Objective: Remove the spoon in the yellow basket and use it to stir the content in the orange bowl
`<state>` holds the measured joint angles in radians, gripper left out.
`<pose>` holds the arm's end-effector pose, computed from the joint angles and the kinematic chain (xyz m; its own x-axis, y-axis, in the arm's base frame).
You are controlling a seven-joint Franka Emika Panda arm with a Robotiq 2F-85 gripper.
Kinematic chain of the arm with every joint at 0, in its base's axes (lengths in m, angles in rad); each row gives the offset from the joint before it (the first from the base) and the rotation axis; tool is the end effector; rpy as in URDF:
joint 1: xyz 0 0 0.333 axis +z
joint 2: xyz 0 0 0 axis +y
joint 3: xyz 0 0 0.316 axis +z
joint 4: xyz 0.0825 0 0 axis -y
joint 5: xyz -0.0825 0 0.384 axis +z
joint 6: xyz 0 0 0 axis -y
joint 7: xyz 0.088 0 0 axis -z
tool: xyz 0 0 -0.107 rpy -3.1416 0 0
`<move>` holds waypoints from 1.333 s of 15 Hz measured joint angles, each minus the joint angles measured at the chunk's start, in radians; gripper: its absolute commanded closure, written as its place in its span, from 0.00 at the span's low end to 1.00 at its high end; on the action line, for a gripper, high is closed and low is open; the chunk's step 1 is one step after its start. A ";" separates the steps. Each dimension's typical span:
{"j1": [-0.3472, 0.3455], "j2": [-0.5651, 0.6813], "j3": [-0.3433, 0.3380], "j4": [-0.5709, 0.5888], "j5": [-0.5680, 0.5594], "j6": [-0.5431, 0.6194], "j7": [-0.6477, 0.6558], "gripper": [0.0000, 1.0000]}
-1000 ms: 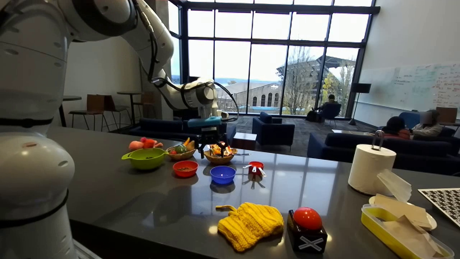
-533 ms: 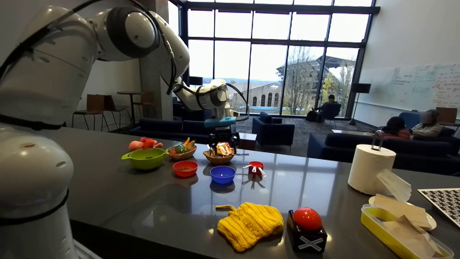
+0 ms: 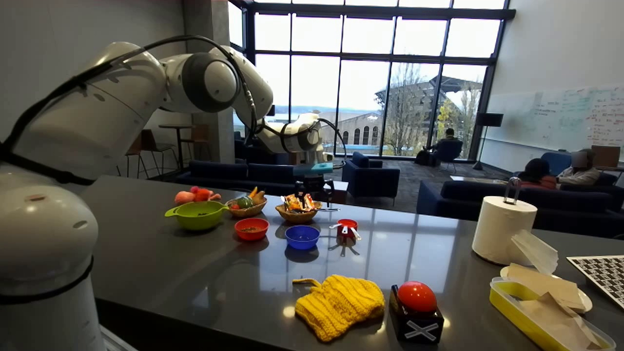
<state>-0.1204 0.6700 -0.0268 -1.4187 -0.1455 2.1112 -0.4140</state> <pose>0.7178 -0.1094 0.3067 0.9408 0.3365 -0.0420 0.3390 -0.9307 0.1371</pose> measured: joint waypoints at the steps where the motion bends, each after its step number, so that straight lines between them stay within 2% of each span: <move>1: -0.004 0.025 0.005 0.038 0.014 -0.001 -0.008 0.00; 11: -0.037 0.230 0.073 0.342 0.128 -0.004 -0.036 0.00; 17: -0.046 0.330 0.114 0.469 0.159 -0.012 -0.088 0.00; 20: -0.044 0.375 0.142 0.511 0.163 -0.061 -0.142 0.00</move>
<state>-0.1648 1.0446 0.1151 -0.9078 0.0171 2.0501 -0.5564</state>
